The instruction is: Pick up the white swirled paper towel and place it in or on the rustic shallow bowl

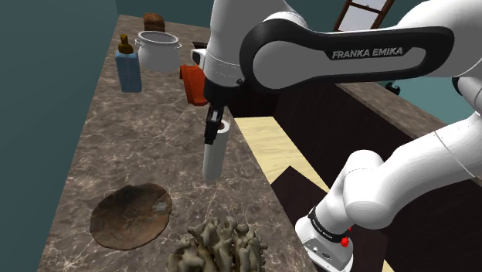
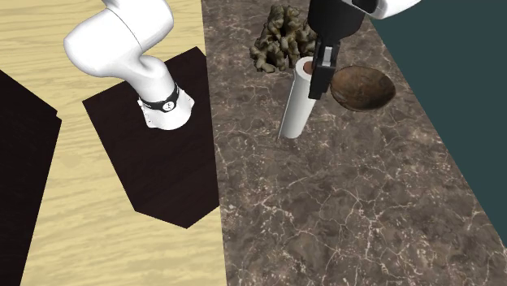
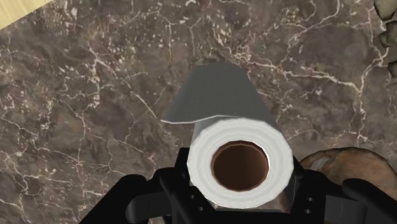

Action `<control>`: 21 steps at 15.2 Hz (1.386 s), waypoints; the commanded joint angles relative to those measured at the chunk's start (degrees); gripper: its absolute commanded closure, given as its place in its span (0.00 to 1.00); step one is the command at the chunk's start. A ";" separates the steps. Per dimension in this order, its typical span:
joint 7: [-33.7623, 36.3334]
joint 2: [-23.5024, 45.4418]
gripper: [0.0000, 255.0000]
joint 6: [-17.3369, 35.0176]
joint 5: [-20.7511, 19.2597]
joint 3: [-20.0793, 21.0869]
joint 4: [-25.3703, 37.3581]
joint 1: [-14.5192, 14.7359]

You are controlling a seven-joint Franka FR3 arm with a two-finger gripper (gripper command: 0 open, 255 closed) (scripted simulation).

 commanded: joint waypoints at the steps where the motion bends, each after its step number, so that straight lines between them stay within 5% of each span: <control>1: -0.10 -0.21 1.00 -1.62 -0.04 -0.16 1.40 -0.05; 17: -0.24 0.53 1.00 -13.86 -0.60 -0.84 14.35 -0.48; 21: 5.17 6.66 1.00 -16.37 -1.43 3.15 22.91 0.38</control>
